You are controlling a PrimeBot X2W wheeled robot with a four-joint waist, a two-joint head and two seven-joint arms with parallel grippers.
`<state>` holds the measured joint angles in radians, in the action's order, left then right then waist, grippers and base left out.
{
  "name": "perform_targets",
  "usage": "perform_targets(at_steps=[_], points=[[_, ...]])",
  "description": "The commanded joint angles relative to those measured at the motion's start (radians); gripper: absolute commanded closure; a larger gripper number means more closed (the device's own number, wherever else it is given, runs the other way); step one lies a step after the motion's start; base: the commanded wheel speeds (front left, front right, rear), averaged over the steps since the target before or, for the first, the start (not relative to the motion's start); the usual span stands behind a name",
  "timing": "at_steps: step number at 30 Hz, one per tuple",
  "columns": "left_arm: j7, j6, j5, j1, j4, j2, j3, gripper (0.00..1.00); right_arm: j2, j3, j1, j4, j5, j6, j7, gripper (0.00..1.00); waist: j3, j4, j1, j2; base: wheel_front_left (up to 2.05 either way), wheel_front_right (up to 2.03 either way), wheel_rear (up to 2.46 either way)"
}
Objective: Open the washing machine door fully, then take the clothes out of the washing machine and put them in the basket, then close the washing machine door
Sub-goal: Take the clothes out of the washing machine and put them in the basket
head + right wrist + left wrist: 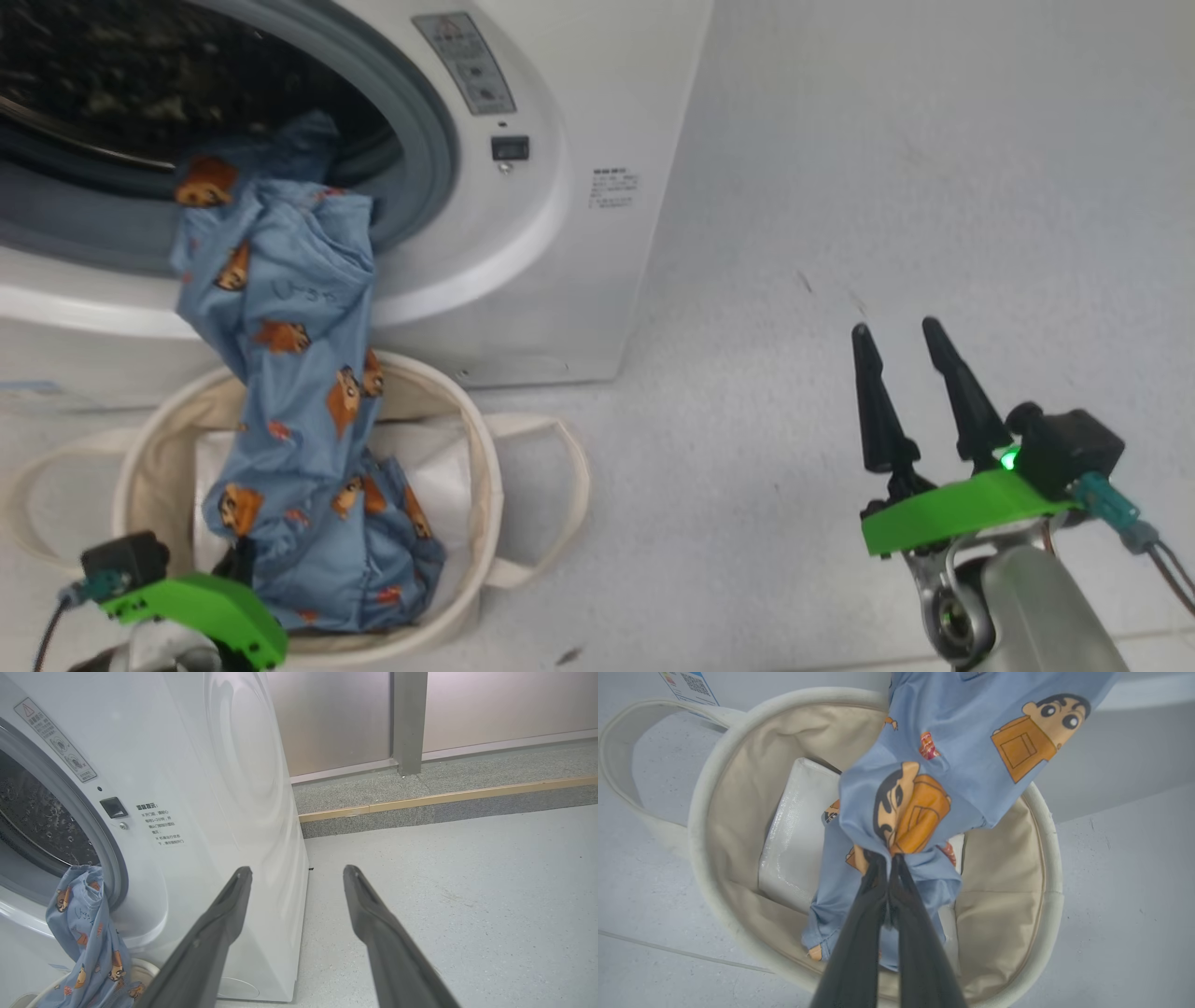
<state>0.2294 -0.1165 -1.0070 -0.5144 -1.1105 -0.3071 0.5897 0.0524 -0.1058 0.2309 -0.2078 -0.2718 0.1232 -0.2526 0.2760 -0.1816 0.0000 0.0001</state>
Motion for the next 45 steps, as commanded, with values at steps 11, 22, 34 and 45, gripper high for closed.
perform_targets(at_steps=[11,22,34,45], points=[[0.003,-0.014,-0.038,-0.184,-0.109,-0.015,-0.022,1.00,-0.002,0.017,0.081,0.100,0.016,0.008,-0.009,0.00,0.206,-0.044,0.0000,-0.0001,0.00,0.00,0.00],[0.007,-0.014,-0.077,-0.203,-0.113,-0.019,-0.004,0.93,-0.002,0.029,0.094,0.107,0.007,0.008,-0.009,0.00,0.208,-0.048,0.0000,-0.0001,0.00,0.00,0.00],[0.030,-0.014,-0.097,-0.154,-0.050,-0.050,0.037,0.00,-0.002,0.030,0.072,0.065,0.006,0.008,-0.009,0.00,0.094,-0.014,0.0000,-0.0001,0.00,0.00,0.00],[0.032,-0.014,0.100,-0.086,0.188,-0.165,-0.253,0.00,-0.002,-0.024,0.034,-0.004,-0.002,0.008,-0.009,0.00,-0.064,0.019,0.0000,-0.0001,0.00,0.00,0.00]])
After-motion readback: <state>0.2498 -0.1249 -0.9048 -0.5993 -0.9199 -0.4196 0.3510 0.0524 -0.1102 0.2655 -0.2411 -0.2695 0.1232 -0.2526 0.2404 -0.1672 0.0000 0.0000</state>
